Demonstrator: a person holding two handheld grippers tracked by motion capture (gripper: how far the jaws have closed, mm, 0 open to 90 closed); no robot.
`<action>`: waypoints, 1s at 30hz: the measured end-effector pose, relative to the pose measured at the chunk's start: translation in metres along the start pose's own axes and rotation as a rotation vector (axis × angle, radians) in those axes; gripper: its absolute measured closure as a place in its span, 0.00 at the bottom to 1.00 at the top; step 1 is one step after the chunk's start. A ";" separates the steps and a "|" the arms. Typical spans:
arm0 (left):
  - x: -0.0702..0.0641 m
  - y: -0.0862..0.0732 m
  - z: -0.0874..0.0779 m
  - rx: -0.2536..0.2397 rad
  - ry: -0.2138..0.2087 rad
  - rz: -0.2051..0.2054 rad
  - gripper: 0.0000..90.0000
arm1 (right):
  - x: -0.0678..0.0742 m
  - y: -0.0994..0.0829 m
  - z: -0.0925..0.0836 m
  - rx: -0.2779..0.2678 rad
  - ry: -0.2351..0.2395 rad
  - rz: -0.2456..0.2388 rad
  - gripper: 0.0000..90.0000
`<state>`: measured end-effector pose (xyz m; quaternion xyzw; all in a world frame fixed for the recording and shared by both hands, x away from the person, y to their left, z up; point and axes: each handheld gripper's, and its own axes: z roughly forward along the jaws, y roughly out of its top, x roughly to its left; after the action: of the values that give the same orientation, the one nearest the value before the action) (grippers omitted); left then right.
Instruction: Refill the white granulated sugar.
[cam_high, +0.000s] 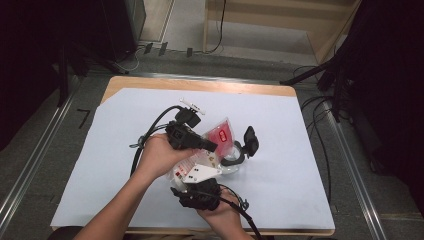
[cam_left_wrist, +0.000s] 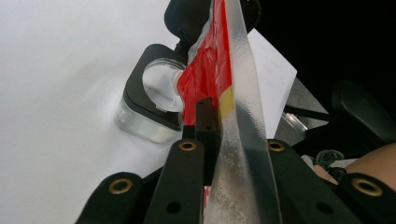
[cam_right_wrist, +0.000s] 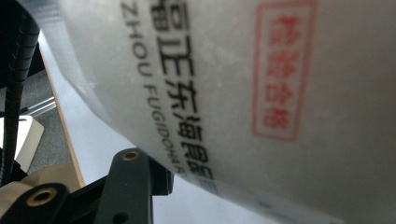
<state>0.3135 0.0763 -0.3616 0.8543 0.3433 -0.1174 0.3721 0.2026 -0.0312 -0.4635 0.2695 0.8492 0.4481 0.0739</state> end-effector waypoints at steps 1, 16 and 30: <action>0.000 0.000 -0.001 -0.005 -0.006 -0.007 0.93 | 0.000 0.000 0.000 0.001 0.002 0.001 0.61; -0.005 0.000 -0.015 -0.033 0.033 0.010 0.77 | -0.003 0.003 -0.004 -0.055 0.061 0.084 0.61; -0.001 -0.003 -0.018 -0.001 0.055 -0.034 0.72 | -0.007 0.002 -0.003 -0.037 0.058 0.104 0.61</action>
<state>0.3098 0.0898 -0.3506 0.8511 0.3681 -0.1002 0.3608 0.2078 -0.0358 -0.4615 0.2985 0.8274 0.4747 0.0309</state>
